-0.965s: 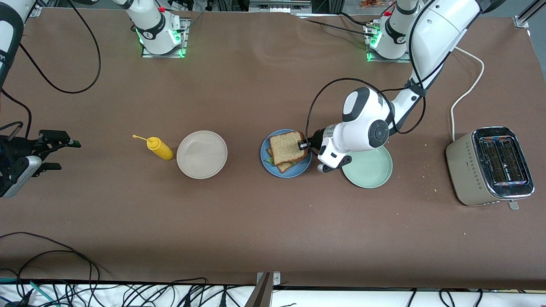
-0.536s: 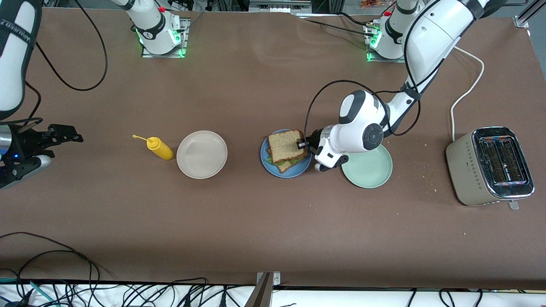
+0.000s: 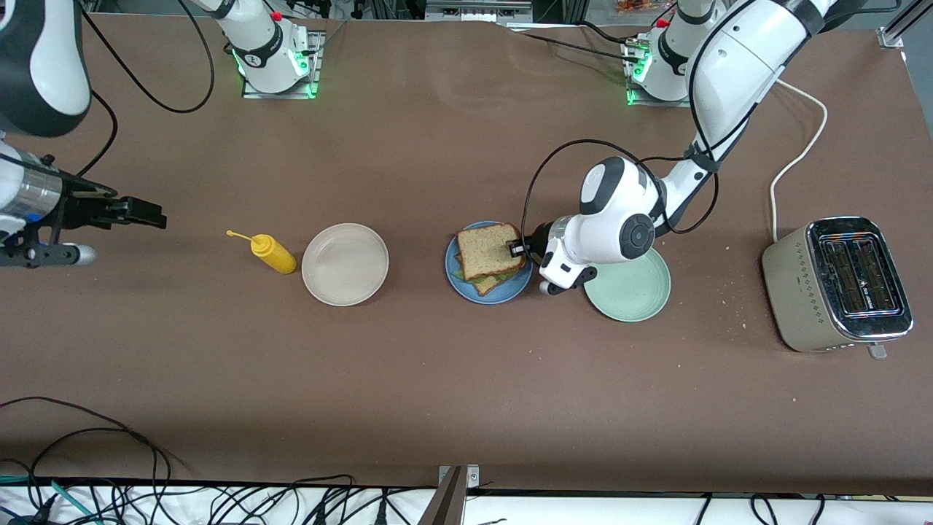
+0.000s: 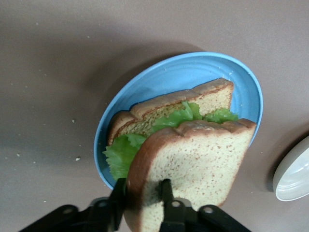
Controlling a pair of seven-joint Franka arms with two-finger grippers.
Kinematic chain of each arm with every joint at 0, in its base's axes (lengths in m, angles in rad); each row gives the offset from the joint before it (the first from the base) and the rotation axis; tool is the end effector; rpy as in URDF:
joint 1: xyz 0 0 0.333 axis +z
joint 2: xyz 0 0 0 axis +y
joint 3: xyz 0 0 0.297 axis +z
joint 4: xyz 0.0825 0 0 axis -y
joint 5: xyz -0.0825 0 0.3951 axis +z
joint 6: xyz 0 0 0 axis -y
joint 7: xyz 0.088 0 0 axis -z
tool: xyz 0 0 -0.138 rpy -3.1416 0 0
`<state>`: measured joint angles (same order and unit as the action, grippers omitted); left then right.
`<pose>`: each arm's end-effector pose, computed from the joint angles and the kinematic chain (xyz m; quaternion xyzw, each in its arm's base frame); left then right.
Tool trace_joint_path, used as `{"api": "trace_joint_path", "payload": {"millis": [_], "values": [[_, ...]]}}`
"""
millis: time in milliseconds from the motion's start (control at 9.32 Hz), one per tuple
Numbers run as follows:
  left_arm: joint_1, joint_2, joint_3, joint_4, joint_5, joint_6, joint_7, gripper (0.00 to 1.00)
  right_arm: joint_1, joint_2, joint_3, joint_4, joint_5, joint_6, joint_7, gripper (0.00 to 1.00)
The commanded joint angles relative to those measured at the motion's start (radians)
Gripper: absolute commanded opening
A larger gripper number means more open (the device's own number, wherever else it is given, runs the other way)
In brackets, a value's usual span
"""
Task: Make sandwich in blue plate with both arms
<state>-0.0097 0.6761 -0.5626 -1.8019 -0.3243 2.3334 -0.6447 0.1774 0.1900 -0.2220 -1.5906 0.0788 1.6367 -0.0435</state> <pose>0.5428 -0.3530 0.1697 0.9396 0.1924 -0.1902 0.2097 0.6077 -0.0090 0.4609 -0.9974 0.0054 0.0686 0.0212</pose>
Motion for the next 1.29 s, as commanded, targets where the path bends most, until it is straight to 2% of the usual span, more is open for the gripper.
{"api": "trace_joint_path", "payload": {"millis": [0,107,214,322,429,643,965,1180], "values": [[-0.012,0.000,0.013,0.009,0.077,-0.006,-0.004,0.68,-0.137,-0.165,0.131,-0.086,-0.057,0.034,0.054,1.00],[-0.012,0.000,0.013,0.009,0.088,-0.009,-0.013,0.81,-0.141,-0.217,0.133,-0.130,-0.053,0.023,0.047,1.00],[-0.009,-0.006,0.013,0.015,0.108,-0.034,-0.018,0.89,-0.141,-0.271,0.133,-0.196,-0.054,0.020,0.059,1.00],[0.003,-0.016,0.013,0.021,0.114,-0.075,-0.019,0.93,-0.141,-0.271,0.136,-0.204,-0.066,0.012,0.059,1.00],[0.025,-0.064,0.013,0.026,0.114,-0.145,-0.018,0.94,-0.142,-0.252,0.138,-0.180,-0.085,0.012,0.053,1.00],[0.106,-0.171,0.010,0.079,0.114,-0.338,-0.015,0.98,-0.147,-0.225,0.182,-0.120,-0.091,-0.015,0.053,1.00],[0.238,-0.271,0.012,0.194,0.132,-0.588,-0.004,0.97,-0.144,-0.186,0.156,-0.075,-0.080,-0.017,0.047,1.00],[0.281,-0.320,0.009,0.287,0.305,-0.722,0.002,0.97,-0.145,-0.181,0.156,-0.071,-0.080,-0.015,0.045,1.00]]}}
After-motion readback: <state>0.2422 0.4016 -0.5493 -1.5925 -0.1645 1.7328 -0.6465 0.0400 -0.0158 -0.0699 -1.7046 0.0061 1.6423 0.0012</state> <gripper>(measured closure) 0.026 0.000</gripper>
